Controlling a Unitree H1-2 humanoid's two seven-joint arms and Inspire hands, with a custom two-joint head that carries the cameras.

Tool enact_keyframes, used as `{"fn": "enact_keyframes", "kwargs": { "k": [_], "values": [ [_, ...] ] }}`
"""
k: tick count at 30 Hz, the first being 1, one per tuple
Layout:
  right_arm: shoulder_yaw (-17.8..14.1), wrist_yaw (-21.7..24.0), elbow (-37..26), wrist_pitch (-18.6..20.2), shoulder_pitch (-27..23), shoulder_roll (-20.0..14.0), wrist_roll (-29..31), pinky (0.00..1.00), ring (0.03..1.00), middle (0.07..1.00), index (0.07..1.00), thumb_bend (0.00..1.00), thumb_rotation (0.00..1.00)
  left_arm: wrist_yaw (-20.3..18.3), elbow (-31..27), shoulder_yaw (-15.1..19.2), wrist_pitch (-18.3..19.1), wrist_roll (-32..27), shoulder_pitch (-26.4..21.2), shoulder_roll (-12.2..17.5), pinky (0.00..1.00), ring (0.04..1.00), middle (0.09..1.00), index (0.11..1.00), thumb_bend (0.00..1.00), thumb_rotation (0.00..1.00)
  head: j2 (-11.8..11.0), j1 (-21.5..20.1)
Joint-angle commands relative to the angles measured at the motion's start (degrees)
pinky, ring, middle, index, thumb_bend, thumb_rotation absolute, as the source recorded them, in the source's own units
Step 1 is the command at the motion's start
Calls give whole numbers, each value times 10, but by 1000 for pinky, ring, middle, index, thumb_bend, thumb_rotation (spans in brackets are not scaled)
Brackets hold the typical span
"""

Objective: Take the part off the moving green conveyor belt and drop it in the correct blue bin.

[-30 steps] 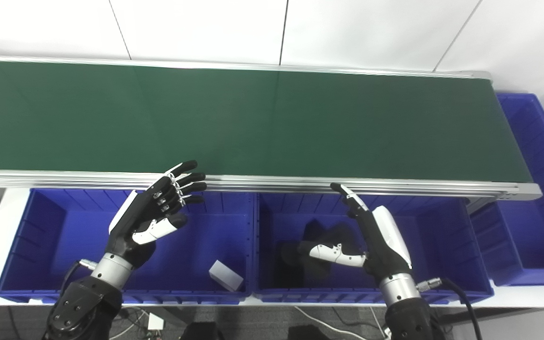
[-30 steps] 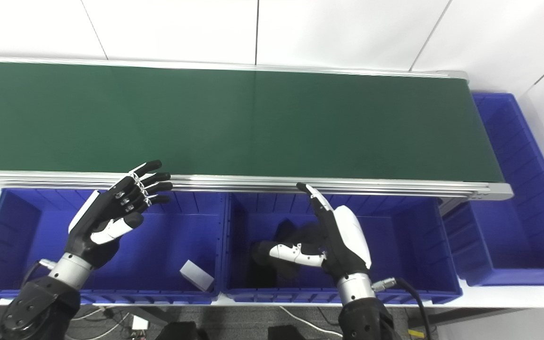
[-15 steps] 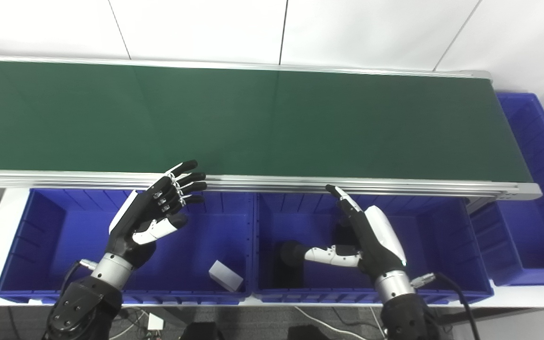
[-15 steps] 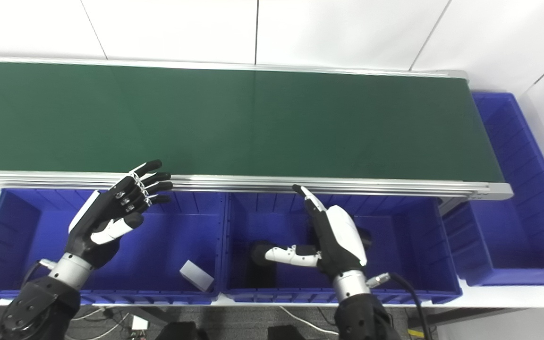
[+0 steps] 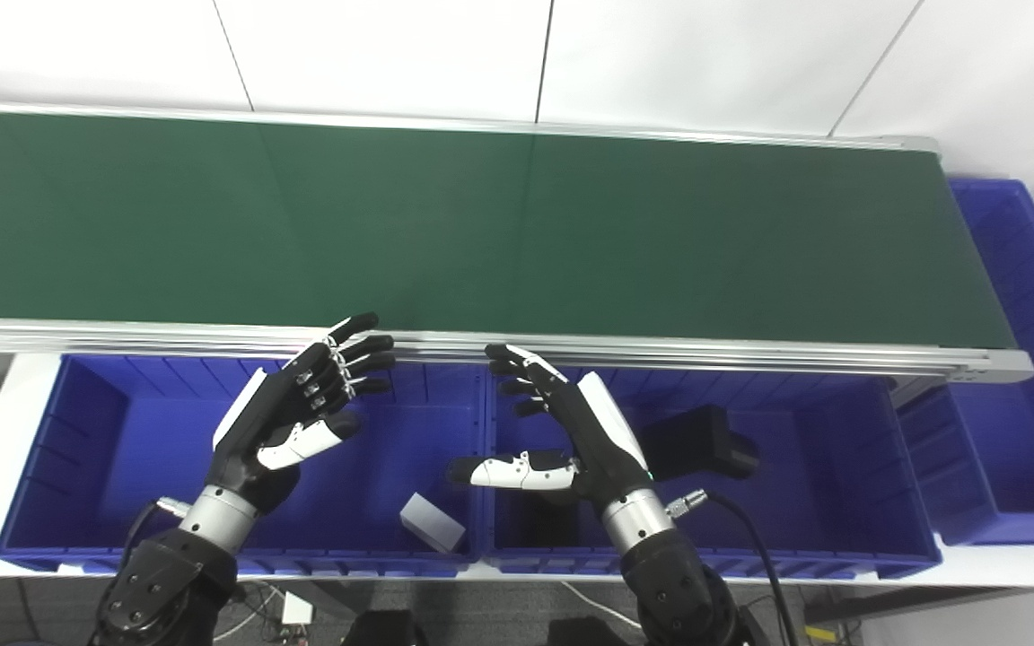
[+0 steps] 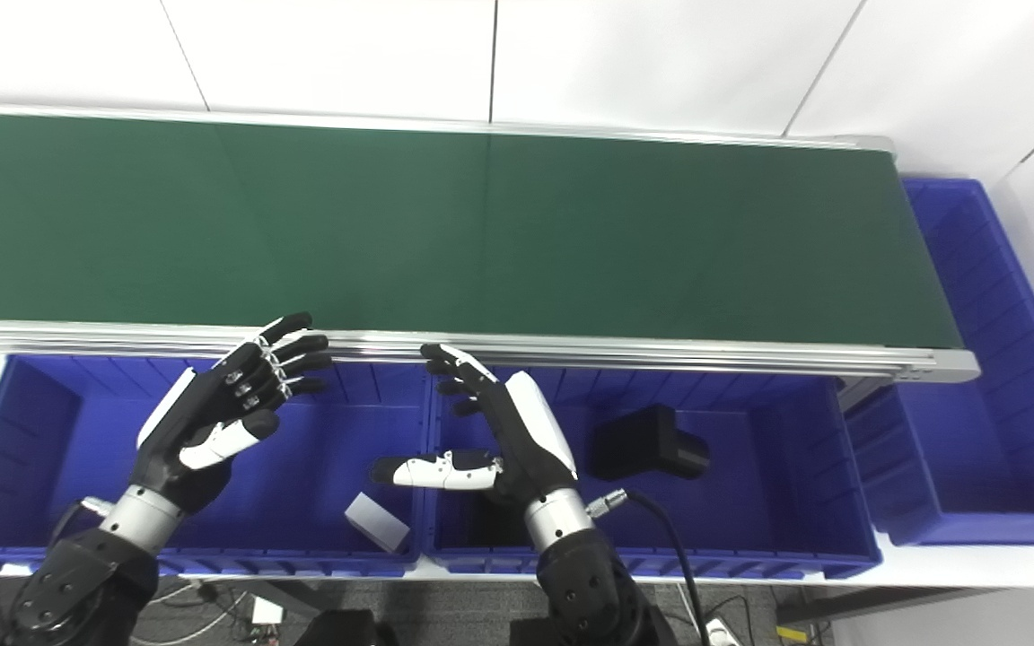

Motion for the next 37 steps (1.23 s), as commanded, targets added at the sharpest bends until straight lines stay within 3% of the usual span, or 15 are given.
{"fn": "enact_keyframes", "kwargs": {
  "k": [1,15,20,27,37],
  "values": [
    [-5,-16,9,-57,-15,11,29,709,785,830,850,817,303,-3,-6,-2,-24,2,-5,-2,733,792,817,867,1000,469,-4,7],
    [-53,-37,99,-164,-10,0,132,704,773,806,837,782,410,1,22,-14,-52,22,-1,-15,724,792,829,873,998,438,-55,49],
    [-62,-41,115,-204,-5,-4,145,694,764,795,841,753,491,2,36,-18,-66,32,-2,-19,730,800,831,877,972,398,-70,55],
    [-74,-44,129,-252,4,-4,158,689,750,786,834,754,513,5,49,-24,-82,50,-2,-21,759,827,846,879,921,330,-88,66],
    [-77,-30,151,-294,5,-17,181,726,776,810,845,771,512,13,65,-28,-81,62,-6,-30,792,854,857,885,934,312,-116,82]
  ]
}}
